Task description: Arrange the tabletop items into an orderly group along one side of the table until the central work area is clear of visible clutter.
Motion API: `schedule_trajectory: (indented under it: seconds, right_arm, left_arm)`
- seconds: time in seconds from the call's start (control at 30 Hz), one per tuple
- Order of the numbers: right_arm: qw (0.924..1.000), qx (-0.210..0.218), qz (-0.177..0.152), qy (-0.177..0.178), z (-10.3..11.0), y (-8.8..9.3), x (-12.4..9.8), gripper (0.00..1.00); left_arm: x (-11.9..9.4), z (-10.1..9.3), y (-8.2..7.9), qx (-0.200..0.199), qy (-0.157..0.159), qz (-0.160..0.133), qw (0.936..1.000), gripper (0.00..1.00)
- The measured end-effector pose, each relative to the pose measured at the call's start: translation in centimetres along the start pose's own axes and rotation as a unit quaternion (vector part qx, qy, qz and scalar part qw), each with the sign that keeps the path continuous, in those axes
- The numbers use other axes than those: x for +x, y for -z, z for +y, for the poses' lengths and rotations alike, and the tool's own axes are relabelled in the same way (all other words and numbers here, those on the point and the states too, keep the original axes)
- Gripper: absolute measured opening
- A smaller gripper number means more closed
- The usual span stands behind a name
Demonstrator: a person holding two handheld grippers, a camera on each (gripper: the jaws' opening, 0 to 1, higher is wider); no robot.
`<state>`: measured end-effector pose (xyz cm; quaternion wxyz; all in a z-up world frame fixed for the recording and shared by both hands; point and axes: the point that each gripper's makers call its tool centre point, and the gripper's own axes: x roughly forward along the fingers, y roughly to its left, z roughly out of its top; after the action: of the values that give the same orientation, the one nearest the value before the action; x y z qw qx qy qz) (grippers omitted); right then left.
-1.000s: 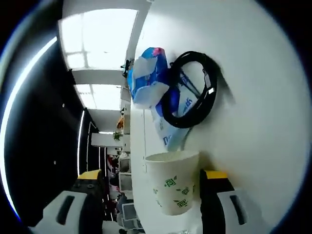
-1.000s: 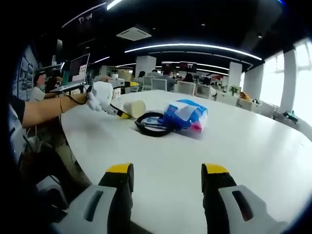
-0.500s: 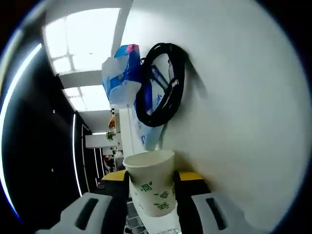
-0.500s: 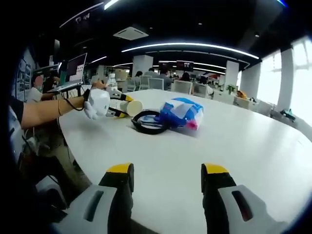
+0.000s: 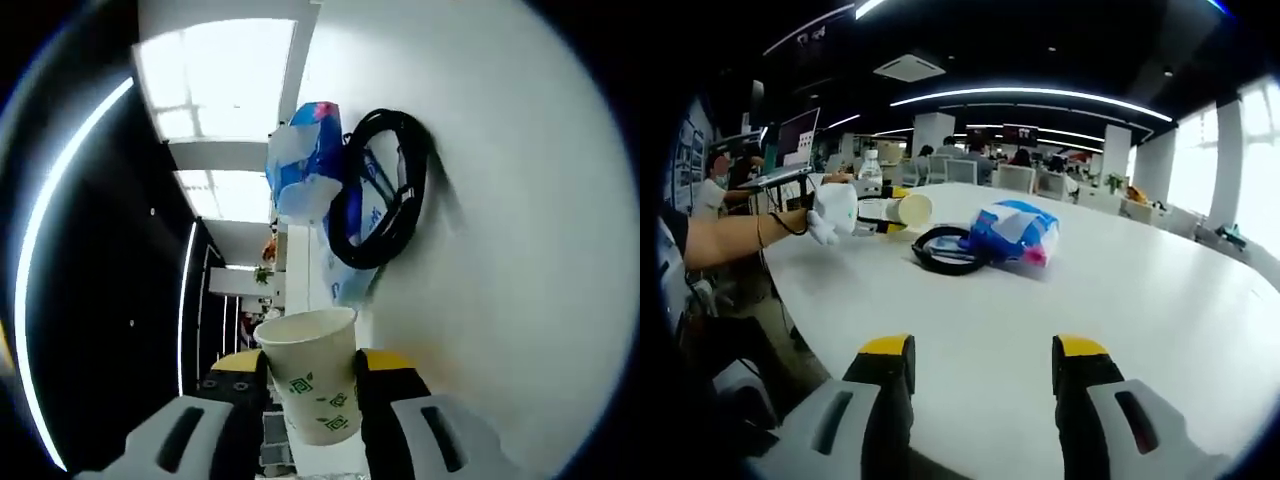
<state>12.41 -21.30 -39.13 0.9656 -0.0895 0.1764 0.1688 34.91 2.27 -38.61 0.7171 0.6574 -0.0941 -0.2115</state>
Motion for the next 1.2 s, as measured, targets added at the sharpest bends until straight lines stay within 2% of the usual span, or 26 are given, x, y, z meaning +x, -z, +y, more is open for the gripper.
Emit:
schedule_trajectory:
  seconds: [0.1, 0.23, 0.33, 0.47, 0.6, 0.67, 0.73, 0.77, 0.8, 0.83, 0.87, 0.93, 0.97, 1.0, 1.1, 1.17, 1.2]
  right_arm:
    - [1.0000, -0.001, 0.001, 0.001, 0.0, 0.0, 0.0, 0.53]
    - [1.0000, 0.000, 0.001, -0.001, 0.2, 0.0, 0.2, 0.53]
    - [1.0000, -0.001, 0.003, -0.005, 0.4, 0.0, 0.3, 0.53]
    - [1.0000, -0.001, 0.003, -0.005, 0.4, 0.0, 0.4, 0.52]
    - [1.0000, -0.002, 0.003, -0.006, 0.4, -0.1, 0.4, 0.52]
    - [1.0000, -0.001, 0.004, -0.005, 0.4, 0.0, 0.4, 0.52]
    - [1.0000, -0.001, 0.004, -0.004, 0.3, 0.0, 0.4, 0.52]
    - [1.0000, -0.002, 0.005, -0.004, 0.3, 0.0, 0.4, 0.52]
    - [1.0000, -0.002, 0.005, -0.005, 0.3, 0.0, 0.5, 0.52]
    - [1.0000, -0.002, 0.005, -0.006, 0.4, 0.0, 0.5, 0.52]
    - [1.0000, -0.003, 0.005, -0.006, 0.5, -0.1, 0.5, 0.52]
    - [0.9999, -0.004, 0.005, -0.009, 0.6, -0.1, 0.6, 0.52]
    - [0.9999, -0.006, 0.006, -0.009, 0.6, -0.1, 0.6, 0.52]
    - [0.9999, -0.007, 0.005, -0.010, 0.7, -0.1, 0.6, 0.52]
    - [0.9999, -0.006, 0.005, -0.010, 0.6, -0.1, 0.7, 0.52]
    - [0.9999, -0.005, 0.005, -0.009, 0.6, -0.1, 0.7, 0.52]
    - [0.9999, -0.006, 0.005, -0.009, 0.6, -0.1, 0.7, 0.52]
  left_arm:
    - [-0.3, 0.8, 0.2, -0.031, -0.016, 0.000, 0.9994, 0.34]
    - [-0.5, 1.4, 0.3, -0.100, -0.027, -0.004, 0.9946, 0.34]
    - [-0.6, 1.8, 0.4, -0.120, -0.031, -0.008, 0.9923, 0.34]
    - [-0.8, 2.6, 0.7, -0.139, -0.062, -0.007, 0.9883, 0.34]
    - [-1.0, 2.9, 0.8, -0.189, -0.070, -0.016, 0.9794, 0.35]
    - [-1.1, 3.2, 0.9, -0.216, -0.080, -0.018, 0.9728, 0.35]
    - [-1.2, 3.6, 1.2, -0.247, -0.087, -0.020, 0.9649, 0.35]
    - [-1.3, 3.8, 1.4, -0.279, -0.093, -0.023, 0.9554, 0.35]
    - [-1.3, 4.3, 1.6, -0.348, -0.101, -0.038, 0.9311, 0.35]
    - [-1.3, 4.3, 1.8, -0.380, -0.096, -0.043, 0.9190, 0.35]
    - [-1.4, 4.8, 2.6, -0.437, -0.103, -0.043, 0.8923, 0.35]
    - [-1.5, 5.2, 3.3, -0.457, -0.113, -0.040, 0.8812, 0.35]
    - [-1.6, 5.3, 3.5, -0.452, -0.113, -0.038, 0.8842, 0.35]
    - [-1.6, 5.3, 3.5, -0.452, -0.114, -0.037, 0.8837, 0.35]
    - [-1.7, 5.3, 3.8, -0.463, -0.116, -0.035, 0.8782, 0.35]
    - [-1.9, 5.4, 3.8, -0.487, -0.117, -0.035, 0.8648, 0.35]
    - [-1.9, 5.5, 3.9, -0.490, -0.116, -0.038, 0.8631, 0.35]
